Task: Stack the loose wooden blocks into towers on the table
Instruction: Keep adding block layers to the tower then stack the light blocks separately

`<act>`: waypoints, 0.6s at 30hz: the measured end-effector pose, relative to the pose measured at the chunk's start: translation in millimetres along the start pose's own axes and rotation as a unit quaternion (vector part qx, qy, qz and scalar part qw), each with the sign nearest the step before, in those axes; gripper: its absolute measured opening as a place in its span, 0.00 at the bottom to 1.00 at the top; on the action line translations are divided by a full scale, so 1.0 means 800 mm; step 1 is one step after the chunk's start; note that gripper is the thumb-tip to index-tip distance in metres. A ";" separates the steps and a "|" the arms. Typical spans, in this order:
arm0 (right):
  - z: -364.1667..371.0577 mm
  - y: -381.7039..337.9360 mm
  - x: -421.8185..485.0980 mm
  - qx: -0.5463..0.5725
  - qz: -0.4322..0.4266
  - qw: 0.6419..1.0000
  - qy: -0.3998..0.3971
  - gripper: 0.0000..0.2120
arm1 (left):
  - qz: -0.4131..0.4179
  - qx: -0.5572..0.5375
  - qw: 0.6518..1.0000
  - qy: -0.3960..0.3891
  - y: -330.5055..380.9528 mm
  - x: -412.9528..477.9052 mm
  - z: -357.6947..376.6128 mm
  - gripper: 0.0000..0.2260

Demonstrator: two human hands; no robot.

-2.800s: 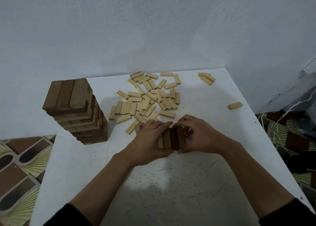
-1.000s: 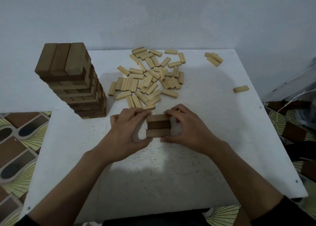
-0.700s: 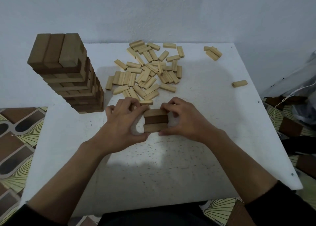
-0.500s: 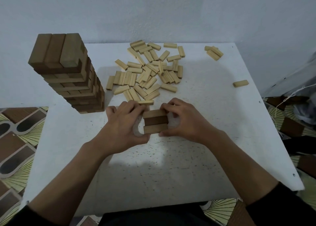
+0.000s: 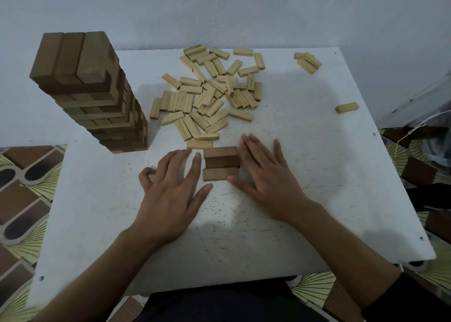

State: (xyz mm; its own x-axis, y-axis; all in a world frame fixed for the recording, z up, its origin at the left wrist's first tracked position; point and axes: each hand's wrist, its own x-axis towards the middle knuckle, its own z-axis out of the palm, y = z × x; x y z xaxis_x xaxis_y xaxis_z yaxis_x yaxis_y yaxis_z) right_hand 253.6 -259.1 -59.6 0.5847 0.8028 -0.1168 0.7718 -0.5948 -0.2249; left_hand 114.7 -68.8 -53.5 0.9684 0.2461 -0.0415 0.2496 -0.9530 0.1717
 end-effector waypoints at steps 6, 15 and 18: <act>0.013 -0.007 0.002 -0.051 0.003 0.999 0.006 0.37 | -0.032 0.031 0.999 -0.014 0.019 0.008 0.001 0.29; 0.020 -0.007 0.006 -0.050 0.006 0.999 0.014 0.38 | -0.047 0.023 0.999 -0.012 0.023 0.009 0.007 0.28; 0.018 -0.007 0.006 -0.047 0.006 0.999 0.008 0.38 | -0.050 0.019 0.998 -0.011 0.023 0.008 0.008 0.28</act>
State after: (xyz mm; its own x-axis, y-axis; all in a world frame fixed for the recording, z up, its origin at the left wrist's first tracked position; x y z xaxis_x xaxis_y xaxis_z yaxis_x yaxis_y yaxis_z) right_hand 248.8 -251.5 -72.7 0.5981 0.7947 -0.1033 0.7837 -0.6069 -0.1322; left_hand 125.5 -85.7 -56.9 0.9383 0.3369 -0.0785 0.3446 -0.9301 0.1275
